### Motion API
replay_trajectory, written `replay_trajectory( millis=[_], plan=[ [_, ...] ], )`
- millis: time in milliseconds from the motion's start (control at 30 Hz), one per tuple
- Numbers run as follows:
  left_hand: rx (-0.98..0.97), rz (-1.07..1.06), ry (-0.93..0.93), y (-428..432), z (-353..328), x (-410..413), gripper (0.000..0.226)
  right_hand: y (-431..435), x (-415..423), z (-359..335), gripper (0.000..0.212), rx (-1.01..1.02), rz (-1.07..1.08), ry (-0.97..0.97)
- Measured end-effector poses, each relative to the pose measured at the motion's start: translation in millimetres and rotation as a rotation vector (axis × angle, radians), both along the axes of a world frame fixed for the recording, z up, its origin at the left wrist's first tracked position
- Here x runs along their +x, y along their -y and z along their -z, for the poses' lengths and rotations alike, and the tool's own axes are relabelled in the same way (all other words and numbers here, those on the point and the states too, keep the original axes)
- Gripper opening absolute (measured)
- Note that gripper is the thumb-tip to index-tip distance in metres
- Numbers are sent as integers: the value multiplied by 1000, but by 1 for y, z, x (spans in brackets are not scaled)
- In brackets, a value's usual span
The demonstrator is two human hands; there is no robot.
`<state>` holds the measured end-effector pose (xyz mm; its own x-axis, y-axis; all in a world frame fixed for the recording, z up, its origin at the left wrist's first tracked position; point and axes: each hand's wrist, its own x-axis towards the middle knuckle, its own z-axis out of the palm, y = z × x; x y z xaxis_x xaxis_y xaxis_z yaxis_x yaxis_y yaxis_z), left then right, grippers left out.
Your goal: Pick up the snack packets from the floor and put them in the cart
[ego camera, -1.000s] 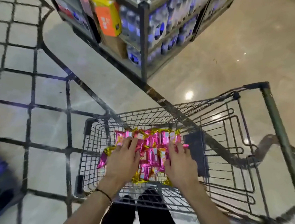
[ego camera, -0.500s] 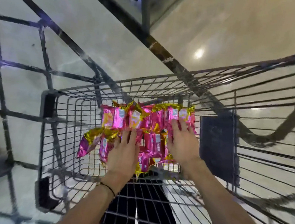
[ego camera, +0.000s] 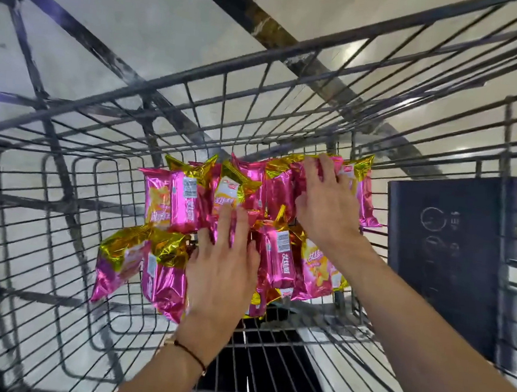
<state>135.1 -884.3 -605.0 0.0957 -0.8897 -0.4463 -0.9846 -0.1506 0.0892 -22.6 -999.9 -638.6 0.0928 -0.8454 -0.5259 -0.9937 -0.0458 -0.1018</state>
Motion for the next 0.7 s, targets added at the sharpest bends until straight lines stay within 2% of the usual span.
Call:
replay_trajectory(
  millis=[233, 367, 533, 700],
  plan=[
    [26, -19, -2, 0, -11, 0, 65, -4, -9, -19, 71, -25, 25, 39],
    [121, 102, -3, -2, -29, 8, 70, -13, -19, -52, 69, -41, -1, 25],
    [44, 17, -16, 5, -101, 15, 62, -30, -19, -118, 66, -65, -19, 31],
    [-48, -24, -70, 5, -171, 46, 59, -62, -4, -208, 54, -142, -47, 116]
  ],
)
